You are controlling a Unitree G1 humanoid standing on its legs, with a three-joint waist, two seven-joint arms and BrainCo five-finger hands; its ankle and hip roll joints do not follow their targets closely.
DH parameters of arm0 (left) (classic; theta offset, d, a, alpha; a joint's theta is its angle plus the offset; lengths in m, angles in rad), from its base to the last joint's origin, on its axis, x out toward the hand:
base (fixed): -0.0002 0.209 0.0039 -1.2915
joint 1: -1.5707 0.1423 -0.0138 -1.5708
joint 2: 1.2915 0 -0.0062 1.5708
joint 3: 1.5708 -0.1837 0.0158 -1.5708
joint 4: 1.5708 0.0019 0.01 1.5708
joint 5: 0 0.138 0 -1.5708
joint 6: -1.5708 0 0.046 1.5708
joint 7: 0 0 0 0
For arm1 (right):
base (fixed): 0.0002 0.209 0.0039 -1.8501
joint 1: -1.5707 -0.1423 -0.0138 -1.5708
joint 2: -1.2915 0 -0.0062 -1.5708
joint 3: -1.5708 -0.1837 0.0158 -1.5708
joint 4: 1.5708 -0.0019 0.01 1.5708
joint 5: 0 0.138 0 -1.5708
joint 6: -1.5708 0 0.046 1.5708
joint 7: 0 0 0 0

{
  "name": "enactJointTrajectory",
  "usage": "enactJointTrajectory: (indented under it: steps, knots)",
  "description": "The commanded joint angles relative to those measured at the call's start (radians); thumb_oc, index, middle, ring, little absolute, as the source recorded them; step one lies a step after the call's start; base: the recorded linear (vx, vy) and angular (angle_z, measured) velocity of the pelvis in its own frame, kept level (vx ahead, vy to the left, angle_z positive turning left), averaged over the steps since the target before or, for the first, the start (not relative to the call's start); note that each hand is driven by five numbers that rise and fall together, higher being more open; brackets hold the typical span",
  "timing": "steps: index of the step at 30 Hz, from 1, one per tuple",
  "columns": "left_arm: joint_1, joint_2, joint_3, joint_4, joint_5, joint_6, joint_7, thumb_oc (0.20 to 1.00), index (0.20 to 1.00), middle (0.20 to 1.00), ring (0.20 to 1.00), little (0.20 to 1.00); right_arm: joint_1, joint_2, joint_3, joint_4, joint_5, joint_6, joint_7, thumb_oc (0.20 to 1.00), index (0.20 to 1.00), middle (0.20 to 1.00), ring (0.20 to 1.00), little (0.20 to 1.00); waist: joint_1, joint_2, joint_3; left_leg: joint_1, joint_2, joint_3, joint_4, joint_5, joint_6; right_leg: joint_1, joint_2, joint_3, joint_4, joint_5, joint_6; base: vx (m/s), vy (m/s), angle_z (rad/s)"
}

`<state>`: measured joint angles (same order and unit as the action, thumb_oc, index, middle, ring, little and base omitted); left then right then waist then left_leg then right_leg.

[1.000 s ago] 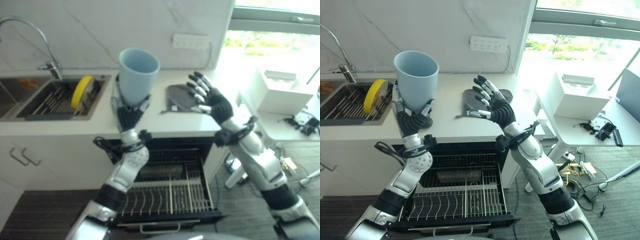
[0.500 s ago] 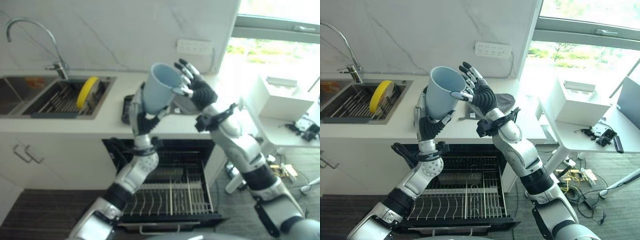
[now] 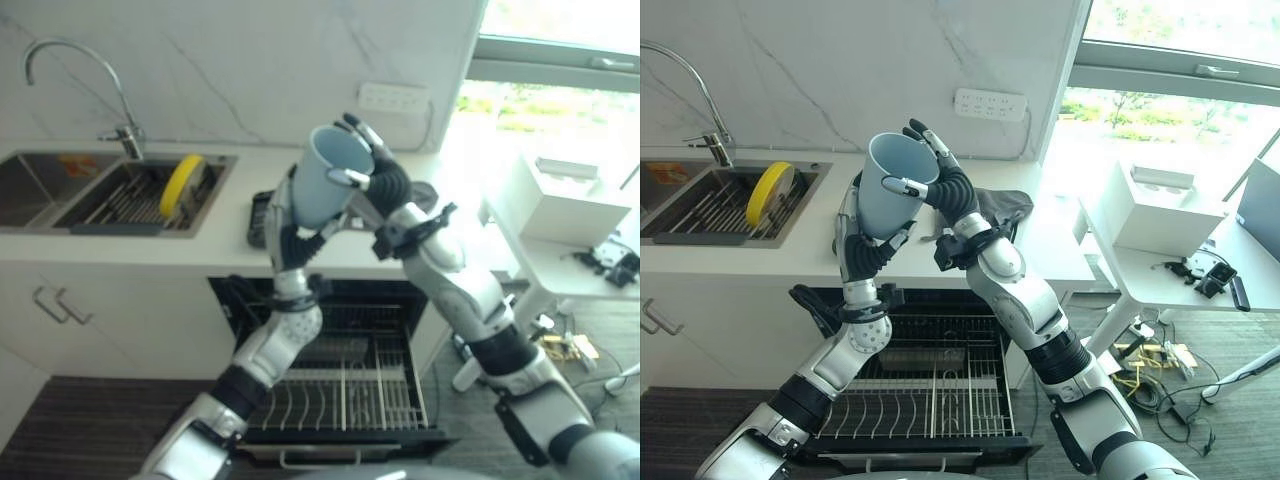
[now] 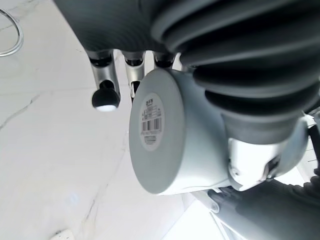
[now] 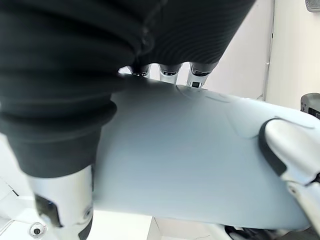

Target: Place the dishes in the dishwasher.

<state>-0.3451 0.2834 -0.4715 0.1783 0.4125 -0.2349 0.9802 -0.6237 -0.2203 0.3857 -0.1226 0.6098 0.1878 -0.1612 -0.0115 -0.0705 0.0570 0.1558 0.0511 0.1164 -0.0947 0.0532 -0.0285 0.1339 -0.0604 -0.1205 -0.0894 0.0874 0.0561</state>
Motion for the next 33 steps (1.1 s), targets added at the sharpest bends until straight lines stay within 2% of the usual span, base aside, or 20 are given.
enactJointTrajectory:
  steps: [1, 17, 24, 33]
  knots:
    - [-0.169, -0.011, -0.065, 0.032, 0.011, -0.019, 0.016, 0.2, 0.2, 0.2, 0.2, 0.2, -0.104, 0.036, -0.013, 0.029, -0.01, -0.05, -0.007, 1.0, 1.0, 1.0, 1.0, 1.0, 0.027, -0.014, -0.011, 0.011, 0.018, -0.02, 0.007, -0.095, -0.007, 0.044, -0.03, -0.018, 0.002, -0.064, 0.051, 0.0, 0.0, 0.0]
    - [-0.177, -0.016, -0.048, 0.049, -0.02, -0.01, 0.064, 0.2, 0.2, 0.2, 0.2, 0.2, -0.097, 0.035, 0.024, 0.034, -0.017, -0.035, -0.001, 1.0, 1.0, 1.0, 1.0, 1.0, 0.021, -0.009, -0.008, 0.015, 0.014, -0.015, 0.007, -0.095, -0.006, 0.044, -0.029, -0.019, 0.002, -0.062, 0.051, 0.0, 0.0, 0.0]
    - [-0.169, -0.019, -0.022, 0.067, -0.042, -0.006, 0.097, 0.2, 0.2, 0.2, 0.2, 0.2, -0.079, 0.022, 0.013, 0.038, 0.008, -0.053, -0.021, 1.0, 1.0, 1.0, 1.0, 1.0, 0.015, -0.004, -0.007, 0.014, 0.012, -0.014, 0.007, -0.093, -0.006, 0.043, -0.027, -0.018, 0.002, -0.062, 0.049, 0.0, 0.0, 0.0]
    - [-0.168, -0.025, -0.014, 0.071, -0.038, -0.007, 0.094, 0.2, 0.2, 0.2, 0.2, 0.2, -0.068, 0.016, 0.008, 0.028, 0.021, -0.048, -0.035, 1.0, 1.0, 1.0, 1.0, 1.0, 0.011, -0.002, -0.004, 0.014, 0.008, -0.014, 0.007, -0.094, -0.004, 0.041, -0.027, -0.02, 0.002, -0.061, 0.049, 0.0, 0.0, 0.0]
